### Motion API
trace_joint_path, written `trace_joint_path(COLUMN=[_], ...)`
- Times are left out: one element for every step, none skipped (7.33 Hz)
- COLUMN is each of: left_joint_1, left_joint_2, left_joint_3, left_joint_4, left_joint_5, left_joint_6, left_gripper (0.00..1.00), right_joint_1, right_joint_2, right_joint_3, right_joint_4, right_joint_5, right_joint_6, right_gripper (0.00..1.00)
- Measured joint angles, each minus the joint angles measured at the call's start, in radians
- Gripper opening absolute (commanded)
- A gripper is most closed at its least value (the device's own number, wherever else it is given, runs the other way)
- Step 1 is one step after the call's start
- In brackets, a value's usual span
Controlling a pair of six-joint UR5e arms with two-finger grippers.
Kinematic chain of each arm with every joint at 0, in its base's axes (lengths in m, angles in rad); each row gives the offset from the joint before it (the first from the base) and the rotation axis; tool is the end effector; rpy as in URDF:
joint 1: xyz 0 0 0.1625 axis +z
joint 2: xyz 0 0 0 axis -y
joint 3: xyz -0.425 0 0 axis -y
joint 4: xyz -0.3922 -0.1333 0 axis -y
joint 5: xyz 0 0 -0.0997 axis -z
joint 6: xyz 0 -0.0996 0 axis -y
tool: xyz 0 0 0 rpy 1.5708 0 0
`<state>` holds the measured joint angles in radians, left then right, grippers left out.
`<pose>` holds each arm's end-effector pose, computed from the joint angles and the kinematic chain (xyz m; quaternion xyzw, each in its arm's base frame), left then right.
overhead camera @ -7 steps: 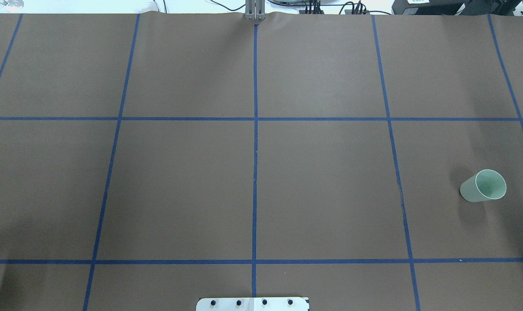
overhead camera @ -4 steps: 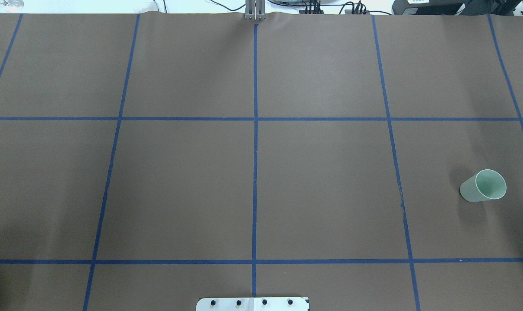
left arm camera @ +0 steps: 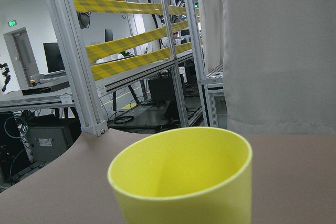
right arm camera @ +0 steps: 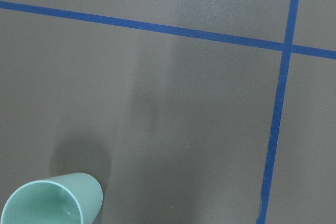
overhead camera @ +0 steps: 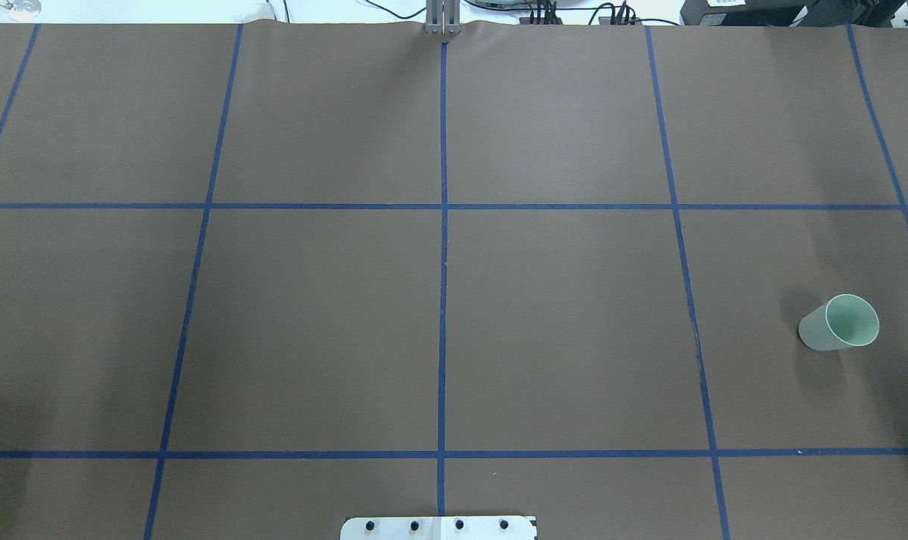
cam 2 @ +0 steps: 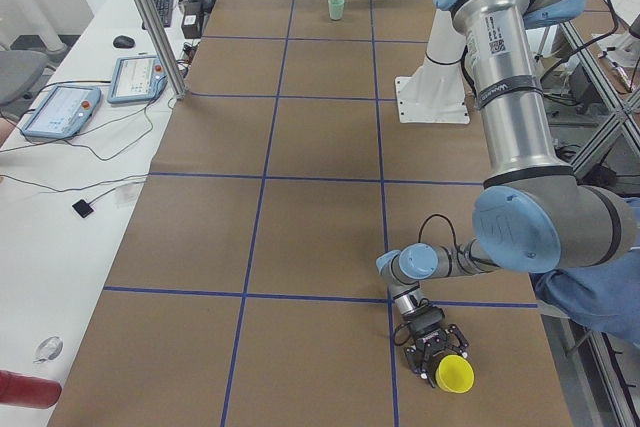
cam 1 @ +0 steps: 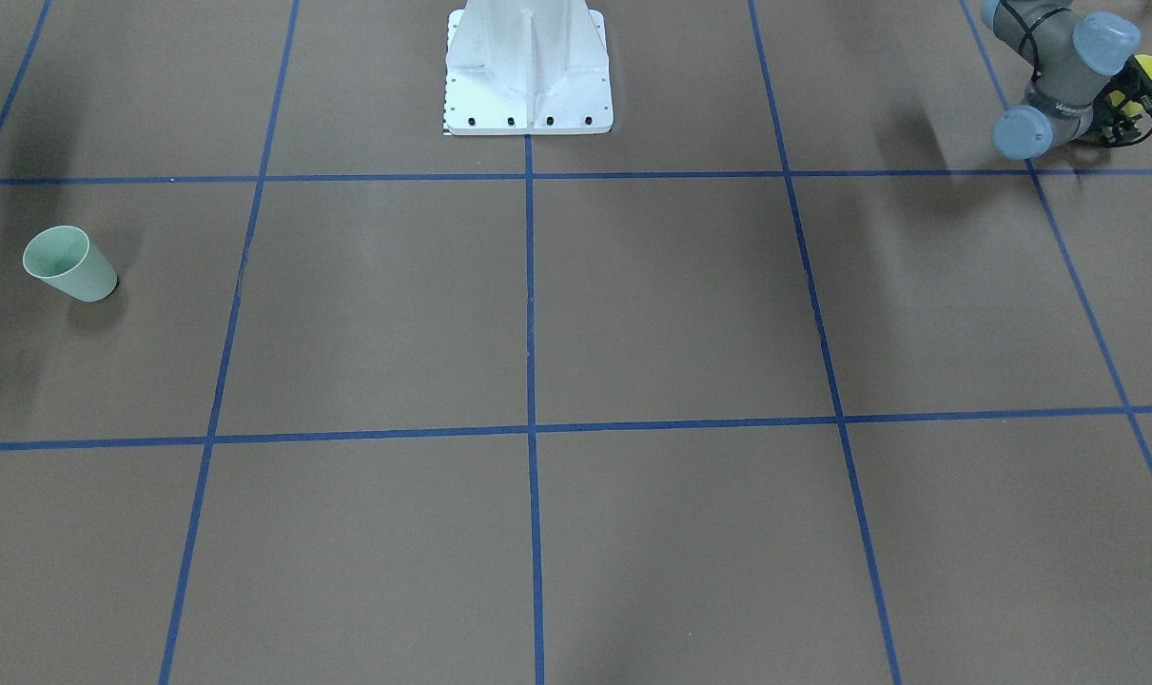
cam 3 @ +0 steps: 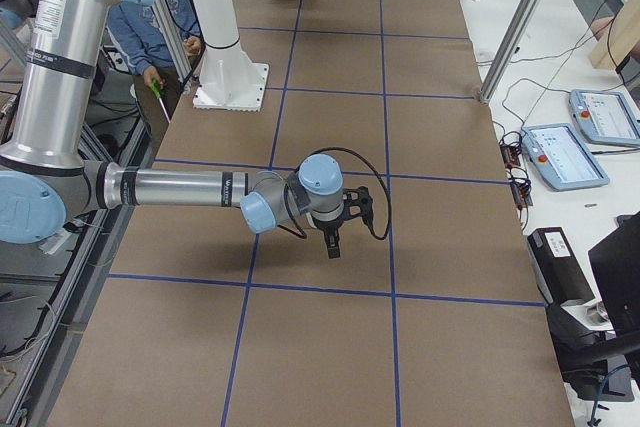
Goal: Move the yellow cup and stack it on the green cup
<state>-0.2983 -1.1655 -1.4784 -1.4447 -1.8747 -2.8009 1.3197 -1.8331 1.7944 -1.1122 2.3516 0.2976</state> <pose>0.1631 -0.1584 0.8757 0.0076 -0.3357 -0.6845 0.6470 -0.0386 -0.4047 0.6121 0.0847 -0.4105 -0.0583 0.9060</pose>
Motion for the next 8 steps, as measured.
trace_joint_path(left_joint_1=[0.0,0.001,0.001,0.0,0.0,-0.001,-0.001,-0.003], left_joint_2=[0.001,0.001,0.003,0.012,0.033,0.052,0.068,0.083], left_joint_3=[0.006,0.009,0.012,0.014,0.014,0.016,0.024,0.037], left_joint_4=[-0.006,-0.011,-0.012,-0.014,-0.016,-0.019,-0.023,-0.032], left_joint_5=[0.0,0.0,0.0,0.0,0.0,0.001,0.011,0.044], left_joint_6=[-0.001,-0.002,0.0,0.007,0.022,0.045,0.07,0.112], left_gripper=[0.6,0.03,0.0,0.0,0.0,0.0,0.0,0.0], right_joint_1=[0.0,0.0,0.0,0.0,0.0,0.0,0.0,0.0], right_joint_2=[0.0,0.0,0.0,-0.004,-0.013,-0.02,-0.023,-0.023], right_joint_3=[0.001,0.001,0.002,0.009,0.025,0.038,0.047,0.051], right_joint_4=[0.0,0.0,0.0,0.0,-0.001,-0.001,-0.001,-0.001], right_joint_5=[0.0,0.0,0.0,0.001,0.001,0.001,-0.003,-0.008], right_joint_6=[0.0,0.0,0.0,0.0,0.001,0.0,0.0,-0.001], right_gripper=[1.0,1.0,1.0,1.0,1.0,1.0,1.0,1.0])
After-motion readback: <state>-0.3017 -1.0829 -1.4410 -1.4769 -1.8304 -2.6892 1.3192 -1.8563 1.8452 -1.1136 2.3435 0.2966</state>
